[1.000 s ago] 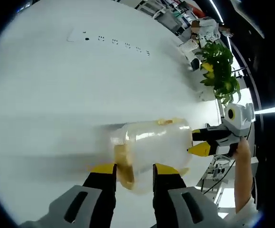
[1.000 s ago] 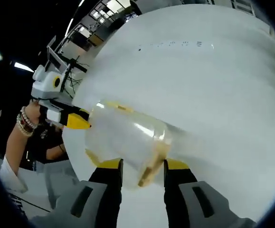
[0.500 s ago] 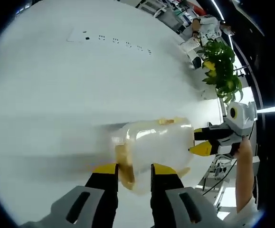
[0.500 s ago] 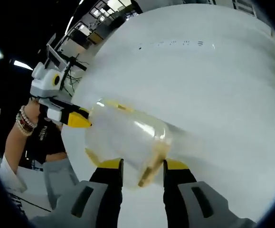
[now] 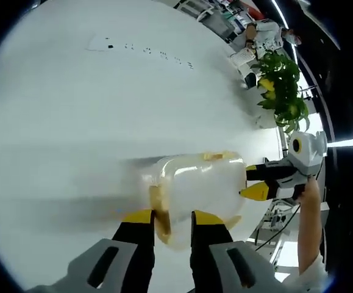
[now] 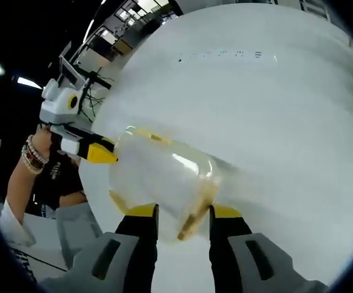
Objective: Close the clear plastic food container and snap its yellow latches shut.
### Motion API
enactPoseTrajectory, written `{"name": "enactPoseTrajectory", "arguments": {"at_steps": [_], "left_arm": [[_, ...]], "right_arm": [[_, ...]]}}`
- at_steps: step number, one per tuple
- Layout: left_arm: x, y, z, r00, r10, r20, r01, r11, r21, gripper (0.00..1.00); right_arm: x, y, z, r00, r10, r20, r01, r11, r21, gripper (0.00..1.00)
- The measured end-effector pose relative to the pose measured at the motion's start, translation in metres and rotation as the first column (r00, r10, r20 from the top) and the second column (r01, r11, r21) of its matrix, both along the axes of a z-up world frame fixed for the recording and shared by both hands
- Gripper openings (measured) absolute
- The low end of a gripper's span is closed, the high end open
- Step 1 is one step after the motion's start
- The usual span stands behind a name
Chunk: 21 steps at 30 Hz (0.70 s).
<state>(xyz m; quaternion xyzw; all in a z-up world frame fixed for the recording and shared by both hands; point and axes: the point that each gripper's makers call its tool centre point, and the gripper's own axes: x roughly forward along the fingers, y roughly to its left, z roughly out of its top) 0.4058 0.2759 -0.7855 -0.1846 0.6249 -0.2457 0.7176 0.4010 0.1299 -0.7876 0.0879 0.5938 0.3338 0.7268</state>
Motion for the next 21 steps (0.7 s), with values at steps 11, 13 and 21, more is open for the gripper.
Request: {"name": "enactPoseTrajectory", "arguments": {"at_steps": [11,13,21], "left_arm": [[0.0001,-0.0019,-0.0027,1.0,-0.016,0.026,0.015,0.999,0.032,0.15],[-0.0024,-0.0027,-0.0015,1.0,-0.017,0.014,0.016,0.999,0.029,0.15],[0.0002,-0.0021,-0.0003,1.0,-0.023,0.012,0.023,0.999,0.035,0.15]], "right_arm": [[0.0009,-0.0004,-0.0009,1.0,-0.014,-0.017,0.014,1.0,0.004,0.28],[0.0013,-0.0005,-0.0013,0.999,-0.031,-0.035,0.031,0.999,0.011,0.27],[0.0077,-0.0032,0.0069,0.998,-0.046,-0.039,0.048,0.998,0.046,0.25]]}}
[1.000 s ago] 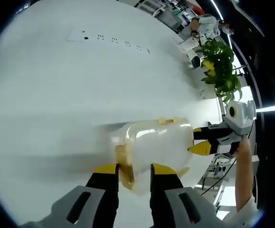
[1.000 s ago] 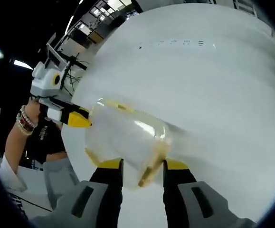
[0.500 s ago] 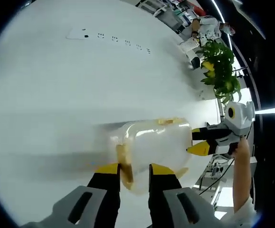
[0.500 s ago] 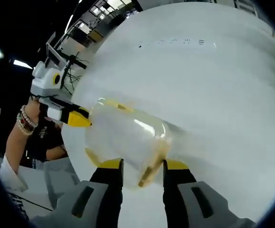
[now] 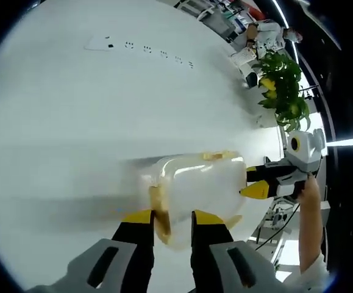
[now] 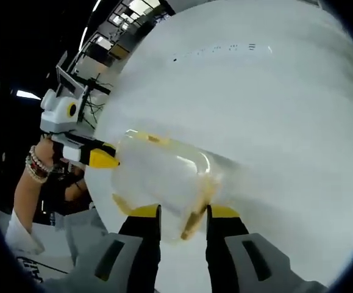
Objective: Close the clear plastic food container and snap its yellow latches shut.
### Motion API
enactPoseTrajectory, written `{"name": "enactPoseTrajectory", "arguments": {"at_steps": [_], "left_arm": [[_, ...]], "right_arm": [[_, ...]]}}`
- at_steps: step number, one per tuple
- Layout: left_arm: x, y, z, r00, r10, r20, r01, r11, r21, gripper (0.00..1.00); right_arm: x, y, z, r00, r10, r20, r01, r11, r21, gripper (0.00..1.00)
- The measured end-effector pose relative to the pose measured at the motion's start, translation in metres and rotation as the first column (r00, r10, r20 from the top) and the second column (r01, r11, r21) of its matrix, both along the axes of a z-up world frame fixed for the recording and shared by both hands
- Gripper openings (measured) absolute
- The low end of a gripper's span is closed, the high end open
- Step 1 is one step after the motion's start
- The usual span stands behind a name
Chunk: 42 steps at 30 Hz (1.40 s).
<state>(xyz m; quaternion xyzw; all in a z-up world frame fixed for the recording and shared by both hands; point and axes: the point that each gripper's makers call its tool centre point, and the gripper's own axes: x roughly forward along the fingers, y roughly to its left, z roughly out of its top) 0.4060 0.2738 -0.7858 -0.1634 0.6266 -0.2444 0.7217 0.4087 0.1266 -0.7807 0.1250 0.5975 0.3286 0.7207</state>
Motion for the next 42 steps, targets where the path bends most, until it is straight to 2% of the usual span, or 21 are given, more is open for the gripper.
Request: {"name": "enactPoseTrajectory", "arguments": {"at_steps": [9,13,15,16,18,19,21,22,24,25,28,29,30,34,36,42], "left_arm": [[-0.001,0.0,0.001,1.0,-0.006,0.021,0.006,1.0,0.003,0.16],[0.0,0.0,0.003,0.993,-0.059,0.099,0.057,0.998,0.017,0.17],[0.001,0.0,0.005,0.982,-0.109,0.152,0.104,0.994,0.037,0.17],[0.002,-0.001,0.006,0.969,-0.152,0.193,0.143,0.988,0.059,0.18],[0.005,-0.002,0.008,0.944,-0.206,0.257,0.189,0.978,0.09,0.19],[0.005,-0.002,0.009,0.929,-0.235,0.287,0.212,0.971,0.11,0.19],[0.006,-0.002,0.01,0.916,-0.252,0.311,0.222,0.966,0.129,0.19],[0.006,-0.002,0.01,0.913,-0.257,0.316,0.225,0.965,0.134,0.19],[0.009,-0.002,0.012,0.878,-0.307,0.368,0.257,0.95,0.179,0.19],[0.01,-0.002,0.014,0.854,-0.34,0.393,0.277,0.938,0.21,0.19],[0.008,-0.003,0.018,0.817,-0.393,0.421,0.317,0.917,0.241,0.19],[0.007,-0.004,0.019,0.828,-0.375,0.417,0.301,0.925,0.233,0.2],[0.007,-0.004,0.02,0.827,-0.374,0.42,0.302,0.925,0.229,0.21],[0.01,-0.005,0.026,0.815,-0.373,0.445,0.304,0.927,0.219,0.21],[0.007,-0.01,0.029,0.823,-0.361,0.439,0.312,0.933,0.182,0.2],[0.006,-0.02,0.033,0.797,-0.379,0.469,0.34,0.925,0.171,0.2]], "right_arm": [[-0.007,-0.004,0.001,1.0,0.018,0.024,-0.018,1.0,-0.008,0.27],[-0.011,-0.003,0.002,0.998,0.04,0.054,-0.039,0.999,-0.019,0.28],[-0.011,-0.003,0.001,0.995,0.067,0.072,-0.064,0.997,-0.043,0.29],[-0.011,-0.005,0.002,0.987,0.118,0.11,-0.11,0.991,-0.075,0.3],[-0.01,-0.005,0.003,0.976,0.16,0.148,-0.141,0.981,-0.132,0.32],[-0.007,-0.006,0.003,0.966,0.191,0.175,-0.157,0.97,-0.187,0.34],[-0.003,-0.01,0.003,0.953,0.223,0.204,-0.167,0.951,-0.26,0.4],[-0.004,-0.01,0.004,0.95,0.232,0.207,-0.172,0.947,-0.272,0.41],[-0.006,-0.006,0.005,0.947,0.247,0.207,-0.189,0.946,-0.264,0.39],[-0.005,-0.005,0.004,0.947,0.247,0.205,-0.189,0.945,-0.267,0.38],[-0.005,-0.006,0.005,0.939,0.267,0.217,-0.196,0.933,-0.303,0.37],[-0.003,-0.007,0.006,0.936,0.271,0.225,-0.192,0.929,-0.318,0.35],[-0.001,-0.008,0.008,0.927,0.288,0.241,-0.198,0.92,-0.337,0.34],[0.001,-0.003,0.016,0.918,0.305,0.255,-0.211,0.917,-0.338,0.35],[0.003,-0.001,0.019,0.909,0.317,0.271,-0.214,0.913,-0.348,0.34],[0.006,0.007,0.023,0.89,0.352,0.291,-0.236,0.9,-0.366,0.31]]}}
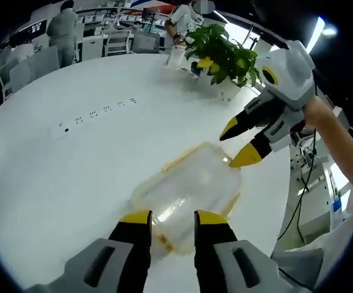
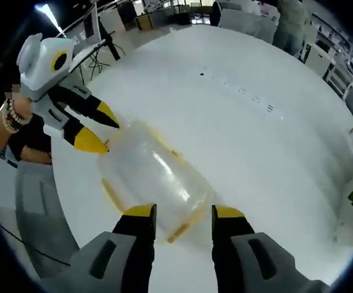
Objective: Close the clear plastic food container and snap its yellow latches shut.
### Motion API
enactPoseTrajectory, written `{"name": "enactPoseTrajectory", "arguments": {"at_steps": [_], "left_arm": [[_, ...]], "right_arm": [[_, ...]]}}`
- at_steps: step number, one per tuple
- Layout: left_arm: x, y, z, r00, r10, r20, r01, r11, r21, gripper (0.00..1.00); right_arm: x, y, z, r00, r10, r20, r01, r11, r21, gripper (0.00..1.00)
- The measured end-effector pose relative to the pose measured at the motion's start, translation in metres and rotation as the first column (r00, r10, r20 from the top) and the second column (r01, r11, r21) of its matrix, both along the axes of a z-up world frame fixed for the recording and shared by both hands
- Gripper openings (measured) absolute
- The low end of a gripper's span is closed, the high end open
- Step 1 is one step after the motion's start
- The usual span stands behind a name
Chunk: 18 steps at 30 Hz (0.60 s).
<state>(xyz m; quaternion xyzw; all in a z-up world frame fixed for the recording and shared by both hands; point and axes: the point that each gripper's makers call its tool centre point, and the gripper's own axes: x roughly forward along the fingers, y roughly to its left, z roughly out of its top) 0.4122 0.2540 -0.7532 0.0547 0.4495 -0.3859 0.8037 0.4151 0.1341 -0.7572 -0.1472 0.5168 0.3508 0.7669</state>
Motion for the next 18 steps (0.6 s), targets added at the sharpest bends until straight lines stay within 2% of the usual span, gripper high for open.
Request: {"name": "enactPoseTrajectory", "arguments": {"at_steps": [12,18], "left_arm": [[-0.013,-0.034,0.002,0.995,-0.099,0.028,0.1,0.994,-0.044,0.15],[-0.013,-0.042,0.002,0.991,-0.129,0.041,0.131,0.99,-0.055,0.13]], "right_arm": [[0.007,0.021,-0.002,0.998,0.056,0.015,-0.056,0.998,0.005,0.22],[0.008,0.031,-0.006,0.997,0.077,0.01,-0.077,0.997,0.011,0.17]]}}
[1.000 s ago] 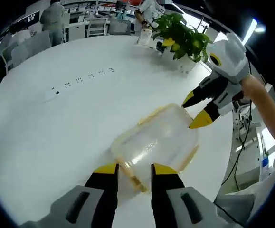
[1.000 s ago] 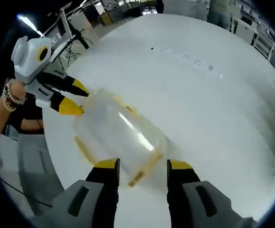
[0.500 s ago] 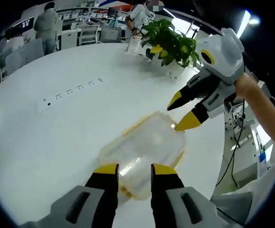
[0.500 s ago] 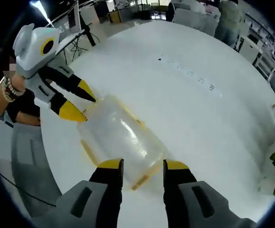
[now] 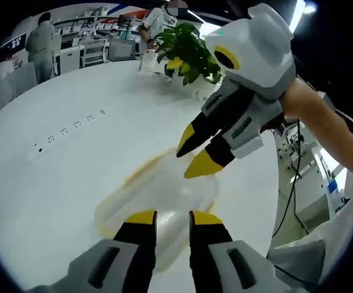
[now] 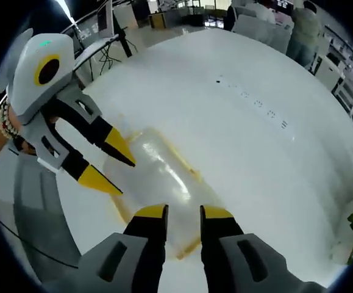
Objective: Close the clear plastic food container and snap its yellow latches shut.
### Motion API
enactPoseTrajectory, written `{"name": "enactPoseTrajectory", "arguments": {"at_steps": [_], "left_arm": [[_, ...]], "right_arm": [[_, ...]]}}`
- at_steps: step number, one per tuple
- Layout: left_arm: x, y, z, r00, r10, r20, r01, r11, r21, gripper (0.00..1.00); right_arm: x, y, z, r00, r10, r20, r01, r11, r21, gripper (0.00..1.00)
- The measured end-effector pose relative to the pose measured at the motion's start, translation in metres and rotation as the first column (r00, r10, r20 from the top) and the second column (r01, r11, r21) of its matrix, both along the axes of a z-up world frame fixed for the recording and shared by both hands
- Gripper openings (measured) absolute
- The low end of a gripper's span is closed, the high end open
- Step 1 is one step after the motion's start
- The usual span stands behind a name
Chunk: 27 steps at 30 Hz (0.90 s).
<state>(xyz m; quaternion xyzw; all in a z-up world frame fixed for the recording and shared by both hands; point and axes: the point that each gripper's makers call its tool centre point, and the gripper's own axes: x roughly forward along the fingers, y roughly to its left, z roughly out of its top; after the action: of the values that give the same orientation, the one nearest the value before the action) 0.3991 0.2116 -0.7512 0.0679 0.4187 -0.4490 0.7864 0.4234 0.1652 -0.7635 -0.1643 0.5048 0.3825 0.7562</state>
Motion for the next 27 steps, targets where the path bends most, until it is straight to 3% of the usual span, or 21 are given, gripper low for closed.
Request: {"name": "enactPoseTrajectory", "arguments": {"at_steps": [13,19,22,27], "left_arm": [[-0.007,-0.013,-0.011,0.997,-0.055,0.048,0.055,0.998,0.003,0.0],[-0.016,-0.013,-0.017,0.997,-0.075,0.014,0.075,0.997,0.003,0.0],[-0.019,-0.013,-0.017,0.998,-0.061,-0.021,0.061,0.998,-0.03,0.0],[-0.019,-0.013,-0.018,0.998,-0.058,-0.02,0.057,0.998,-0.041,0.0]], "right_arm": [[0.0,0.024,-0.004,0.998,0.07,0.008,-0.07,0.997,0.036,0.04],[0.004,0.032,-0.007,0.996,0.087,0.02,-0.087,0.995,0.037,0.0],[0.007,0.034,-0.006,0.996,0.081,0.034,-0.083,0.996,0.046,0.0],[0.018,0.04,-0.004,0.995,0.066,0.072,-0.07,0.996,0.057,0.0]]}}
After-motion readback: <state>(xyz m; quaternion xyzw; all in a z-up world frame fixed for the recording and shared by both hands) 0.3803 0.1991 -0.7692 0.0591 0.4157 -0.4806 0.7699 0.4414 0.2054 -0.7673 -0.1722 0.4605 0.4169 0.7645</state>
